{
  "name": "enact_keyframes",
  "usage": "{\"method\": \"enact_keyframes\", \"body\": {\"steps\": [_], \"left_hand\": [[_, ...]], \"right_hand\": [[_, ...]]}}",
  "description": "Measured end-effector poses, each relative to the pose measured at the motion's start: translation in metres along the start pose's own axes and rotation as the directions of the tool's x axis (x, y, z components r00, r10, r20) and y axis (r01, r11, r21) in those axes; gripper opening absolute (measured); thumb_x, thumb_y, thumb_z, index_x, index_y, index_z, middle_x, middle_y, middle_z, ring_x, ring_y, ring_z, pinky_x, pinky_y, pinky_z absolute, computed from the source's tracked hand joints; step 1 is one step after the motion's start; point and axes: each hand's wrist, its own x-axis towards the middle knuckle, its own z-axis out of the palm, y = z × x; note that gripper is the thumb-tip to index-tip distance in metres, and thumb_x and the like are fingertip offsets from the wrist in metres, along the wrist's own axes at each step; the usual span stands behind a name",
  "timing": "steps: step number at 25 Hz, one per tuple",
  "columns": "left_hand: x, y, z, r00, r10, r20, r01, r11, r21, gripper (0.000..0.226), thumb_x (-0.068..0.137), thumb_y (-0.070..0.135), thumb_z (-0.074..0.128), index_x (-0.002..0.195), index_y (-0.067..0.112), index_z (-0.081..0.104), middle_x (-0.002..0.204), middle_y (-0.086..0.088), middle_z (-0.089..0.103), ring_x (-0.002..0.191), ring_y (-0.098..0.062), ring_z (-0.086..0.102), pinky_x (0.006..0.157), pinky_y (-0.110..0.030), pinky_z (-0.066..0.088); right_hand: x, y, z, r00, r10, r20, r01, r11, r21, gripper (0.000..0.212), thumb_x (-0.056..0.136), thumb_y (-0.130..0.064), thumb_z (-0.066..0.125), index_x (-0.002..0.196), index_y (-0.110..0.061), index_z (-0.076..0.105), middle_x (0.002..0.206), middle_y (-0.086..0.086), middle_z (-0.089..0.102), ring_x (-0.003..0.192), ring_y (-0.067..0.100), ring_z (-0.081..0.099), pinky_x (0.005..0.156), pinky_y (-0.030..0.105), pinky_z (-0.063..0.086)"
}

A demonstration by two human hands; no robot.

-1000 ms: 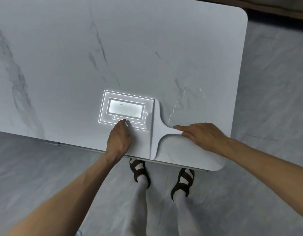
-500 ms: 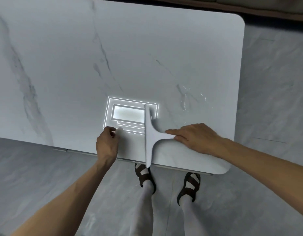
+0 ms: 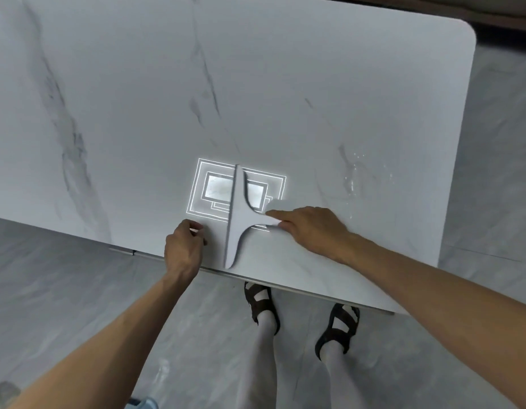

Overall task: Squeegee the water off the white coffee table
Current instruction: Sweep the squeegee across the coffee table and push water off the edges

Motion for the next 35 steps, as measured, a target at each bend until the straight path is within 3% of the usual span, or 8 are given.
{"method": "enact_keyframes", "body": {"steps": [5,9,15,20,26,28,32,35], "left_hand": [[-0.019,0.033,0.030,0.989,0.068,0.130,-0.079,0.994,0.082,0.017,0.090,0.029,0.051,0.085,0.018,0.064,0.061,0.002,0.067,0.068,-0.024,0.066,0.068,-0.035,0.055],[-0.037,0.047,0.047,0.982,0.102,0.156,-0.128,0.979,0.162,0.032,0.093,0.039,0.045,0.081,0.015,0.063,0.071,-0.007,0.068,0.071,-0.031,0.063,0.066,-0.034,0.049],[-0.041,0.035,0.034,0.997,0.005,0.071,-0.015,0.990,0.143,0.054,0.096,0.045,0.037,0.061,0.013,0.061,0.060,-0.006,0.062,0.062,-0.028,0.057,0.060,-0.031,0.039],[-0.040,0.014,0.027,0.993,0.114,0.004,-0.112,0.970,0.214,0.022,0.093,0.020,0.046,0.089,0.007,0.064,0.091,-0.013,0.066,0.083,-0.032,0.061,0.069,-0.034,0.045],[-0.082,0.039,0.070,0.912,0.365,0.186,-0.403,0.881,0.247,0.032,0.083,0.002,0.056,0.116,0.003,0.054,0.120,-0.014,0.053,0.103,-0.031,0.056,0.086,-0.034,0.045],[-0.098,0.055,0.087,0.895,0.366,0.254,-0.419,0.885,0.201,0.028,0.085,0.004,0.055,0.113,0.004,0.052,0.119,-0.014,0.051,0.101,-0.032,0.056,0.081,-0.034,0.046],[-0.114,0.079,0.113,0.893,0.301,0.335,-0.396,0.879,0.265,0.040,0.087,0.014,0.060,0.123,0.002,0.048,0.132,-0.021,0.043,0.116,-0.037,0.050,0.095,-0.042,0.047],[-0.110,0.090,0.115,0.910,0.245,0.335,-0.353,0.882,0.313,0.043,0.086,0.016,0.061,0.124,0.003,0.046,0.130,-0.021,0.045,0.116,-0.036,0.051,0.093,-0.040,0.045]], "right_hand": [[-0.100,0.091,-0.027,0.971,0.232,-0.058,-0.233,0.972,-0.018,0.039,0.099,-0.046,0.034,0.136,-0.059,0.033,0.127,-0.009,0.063,0.107,0.019,0.061,0.079,0.031,0.045],[-0.154,0.119,-0.046,0.937,0.323,-0.131,-0.332,0.942,-0.056,0.039,0.097,-0.047,0.036,0.133,-0.062,0.028,0.115,-0.013,0.069,0.094,0.015,0.065,0.062,0.025,0.039],[-0.114,0.050,-0.016,0.996,0.088,-0.014,-0.088,0.996,0.008,0.039,0.097,-0.050,0.036,0.136,-0.058,0.034,0.115,-0.008,0.068,0.101,0.019,0.063,0.074,0.031,0.044],[-0.081,-0.001,0.035,0.987,-0.098,0.128,0.108,0.992,-0.072,0.040,0.100,-0.045,0.034,0.140,-0.050,0.035,0.094,-0.001,0.064,0.083,0.024,0.062,0.062,0.031,0.033],[-0.160,0.097,0.001,0.995,0.072,0.064,-0.061,0.985,-0.163,0.040,0.100,-0.045,0.032,0.139,-0.055,0.033,0.087,-0.010,0.059,0.080,0.015,0.059,0.062,0.027,0.033],[-0.186,0.127,-0.016,0.987,0.149,0.057,-0.137,0.974,-0.178,0.039,0.099,-0.045,0.034,0.137,-0.057,0.036,0.089,-0.013,0.060,0.081,0.010,0.058,0.062,0.024,0.032],[-0.224,0.184,-0.047,0.972,0.236,-0.012,-0.233,0.952,-0.200,0.035,0.097,-0.044,0.044,0.129,-0.058,0.045,0.106,-0.010,0.070,0.089,0.014,0.066,0.069,0.030,0.049],[-0.239,0.209,-0.069,0.971,0.234,-0.055,-0.240,0.928,-0.286,0.033,0.095,-0.047,0.043,0.126,-0.060,0.047,0.098,-0.012,0.072,0.079,0.015,0.067,0.059,0.029,0.049]]}}
